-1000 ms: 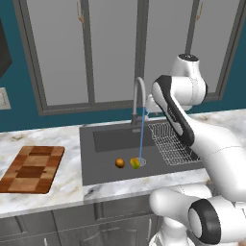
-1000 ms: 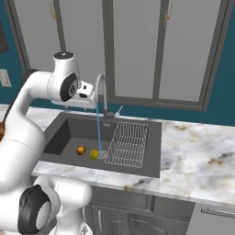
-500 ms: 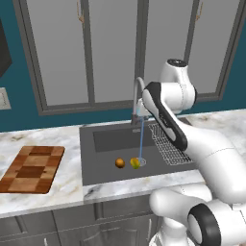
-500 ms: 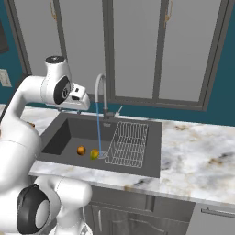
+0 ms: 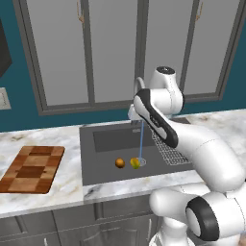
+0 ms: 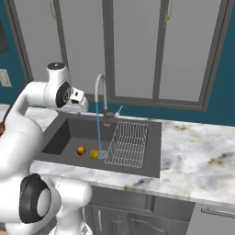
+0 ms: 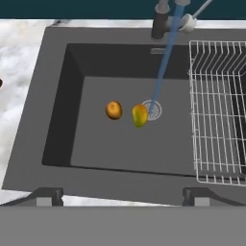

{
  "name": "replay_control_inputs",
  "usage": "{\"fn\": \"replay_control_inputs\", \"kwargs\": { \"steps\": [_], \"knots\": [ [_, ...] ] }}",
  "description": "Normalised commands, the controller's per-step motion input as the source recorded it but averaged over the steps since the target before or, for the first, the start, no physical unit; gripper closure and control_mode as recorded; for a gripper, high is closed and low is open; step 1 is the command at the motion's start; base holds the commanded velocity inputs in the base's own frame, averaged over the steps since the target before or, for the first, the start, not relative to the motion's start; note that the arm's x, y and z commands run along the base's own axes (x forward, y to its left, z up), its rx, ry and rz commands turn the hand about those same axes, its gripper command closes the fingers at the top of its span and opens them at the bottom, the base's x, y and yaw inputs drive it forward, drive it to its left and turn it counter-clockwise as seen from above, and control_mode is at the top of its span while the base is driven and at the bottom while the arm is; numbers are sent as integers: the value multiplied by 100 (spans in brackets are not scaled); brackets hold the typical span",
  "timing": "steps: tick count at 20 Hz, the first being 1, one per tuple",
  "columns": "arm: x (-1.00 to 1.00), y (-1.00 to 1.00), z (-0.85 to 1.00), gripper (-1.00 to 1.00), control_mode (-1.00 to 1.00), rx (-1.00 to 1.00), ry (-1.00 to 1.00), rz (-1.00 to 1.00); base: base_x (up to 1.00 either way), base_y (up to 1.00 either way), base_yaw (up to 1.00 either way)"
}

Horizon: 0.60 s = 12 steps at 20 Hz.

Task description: Pick the mango, mango from the sink and place them on the cutting board to airdry. Then turn off the sink faucet.

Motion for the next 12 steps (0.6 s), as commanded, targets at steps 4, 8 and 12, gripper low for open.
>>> {"fn": "replay_control_inputs", "kwargs": {
  "steps": [4,8,12],
  "knots": [
    [30,24,-32,-100,-100,0,0,5,0,0,0],
    [22,8,-33,-100,-100,0,0,8,0,0,0],
    [27,13,-29,-100,-100,0,0,7,0,0,0]
  ]
}}
